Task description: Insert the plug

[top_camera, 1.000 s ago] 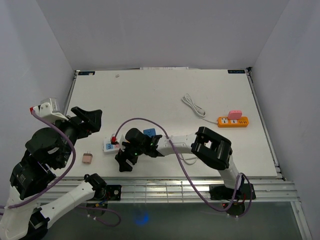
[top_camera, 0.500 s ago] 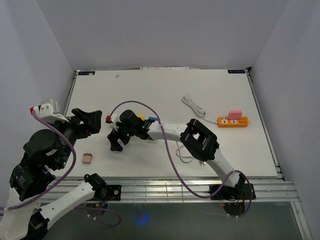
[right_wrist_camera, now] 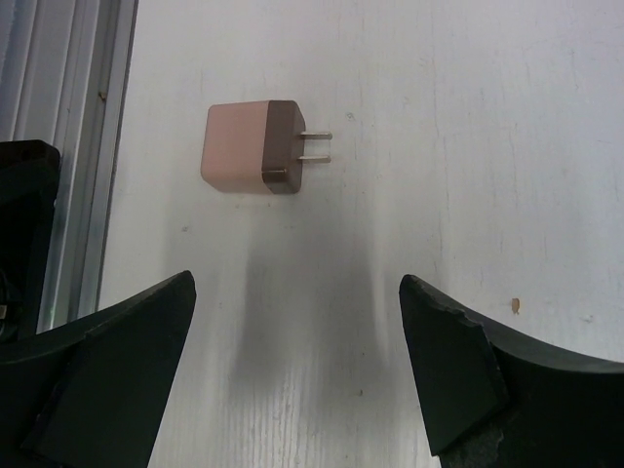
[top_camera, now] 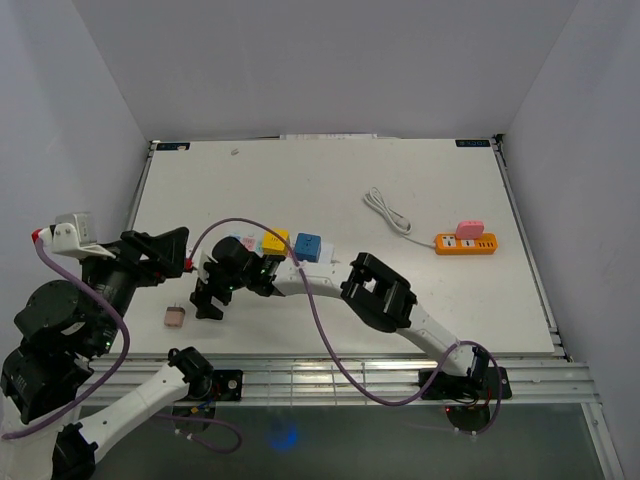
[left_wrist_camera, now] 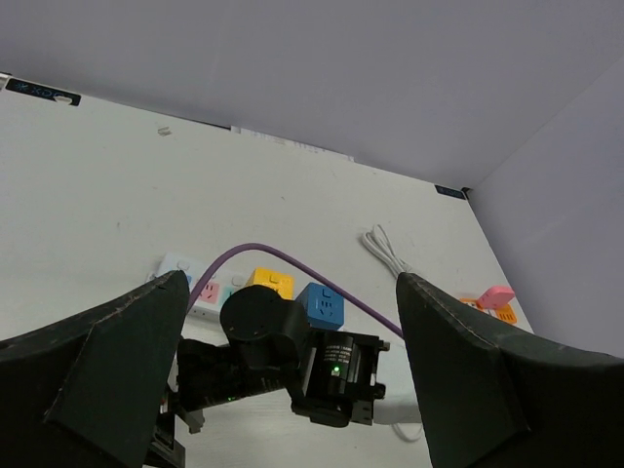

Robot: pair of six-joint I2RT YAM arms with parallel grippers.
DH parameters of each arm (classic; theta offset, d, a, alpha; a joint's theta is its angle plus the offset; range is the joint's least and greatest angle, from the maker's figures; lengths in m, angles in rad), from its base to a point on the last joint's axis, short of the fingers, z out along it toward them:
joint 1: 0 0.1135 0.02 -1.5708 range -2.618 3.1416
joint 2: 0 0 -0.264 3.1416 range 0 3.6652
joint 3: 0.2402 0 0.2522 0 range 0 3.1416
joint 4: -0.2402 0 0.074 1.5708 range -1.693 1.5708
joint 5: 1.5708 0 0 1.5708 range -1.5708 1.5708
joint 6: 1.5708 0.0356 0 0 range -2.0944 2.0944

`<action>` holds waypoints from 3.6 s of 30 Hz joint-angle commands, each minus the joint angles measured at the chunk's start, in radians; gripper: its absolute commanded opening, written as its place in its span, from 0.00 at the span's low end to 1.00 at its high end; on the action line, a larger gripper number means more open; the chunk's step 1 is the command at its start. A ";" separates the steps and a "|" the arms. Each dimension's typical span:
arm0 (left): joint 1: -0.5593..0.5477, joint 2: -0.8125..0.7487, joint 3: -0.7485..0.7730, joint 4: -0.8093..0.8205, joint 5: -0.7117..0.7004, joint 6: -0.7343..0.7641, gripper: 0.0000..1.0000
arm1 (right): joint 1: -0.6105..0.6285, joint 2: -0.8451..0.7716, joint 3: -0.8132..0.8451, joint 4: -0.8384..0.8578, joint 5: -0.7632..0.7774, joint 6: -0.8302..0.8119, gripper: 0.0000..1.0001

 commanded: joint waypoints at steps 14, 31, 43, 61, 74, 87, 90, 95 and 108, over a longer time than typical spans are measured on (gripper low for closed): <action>0.001 -0.015 0.063 -0.025 -0.023 0.061 0.98 | 0.064 0.129 0.186 0.105 0.120 -0.069 0.90; -0.030 -0.014 0.078 -0.073 -0.092 0.053 0.98 | 0.098 0.254 0.411 -0.118 0.056 -0.103 0.92; -0.072 -0.029 0.069 -0.071 -0.135 0.047 0.98 | 0.126 0.288 0.451 -0.121 0.157 -0.116 0.94; -0.087 -0.026 0.061 -0.079 -0.144 0.038 0.98 | 0.137 0.156 0.221 0.048 0.195 -0.168 0.15; -0.118 0.052 0.090 -0.201 -0.231 -0.051 0.98 | 0.080 -0.022 0.009 0.137 0.164 -0.102 0.45; -0.139 0.071 -0.155 -0.114 -0.198 -0.192 0.98 | -0.001 -0.693 -0.704 0.418 0.440 0.012 0.50; -0.139 0.057 -0.218 -0.041 -0.133 -0.235 0.98 | -0.001 -0.842 -0.847 0.410 0.533 0.038 0.51; -0.139 -0.027 -0.450 0.232 0.018 -0.244 0.98 | -0.001 -1.051 -1.005 0.346 0.635 0.050 0.55; 0.041 0.484 -0.488 0.398 -0.011 -0.458 0.95 | -0.003 -1.375 -1.278 0.399 0.939 0.102 0.65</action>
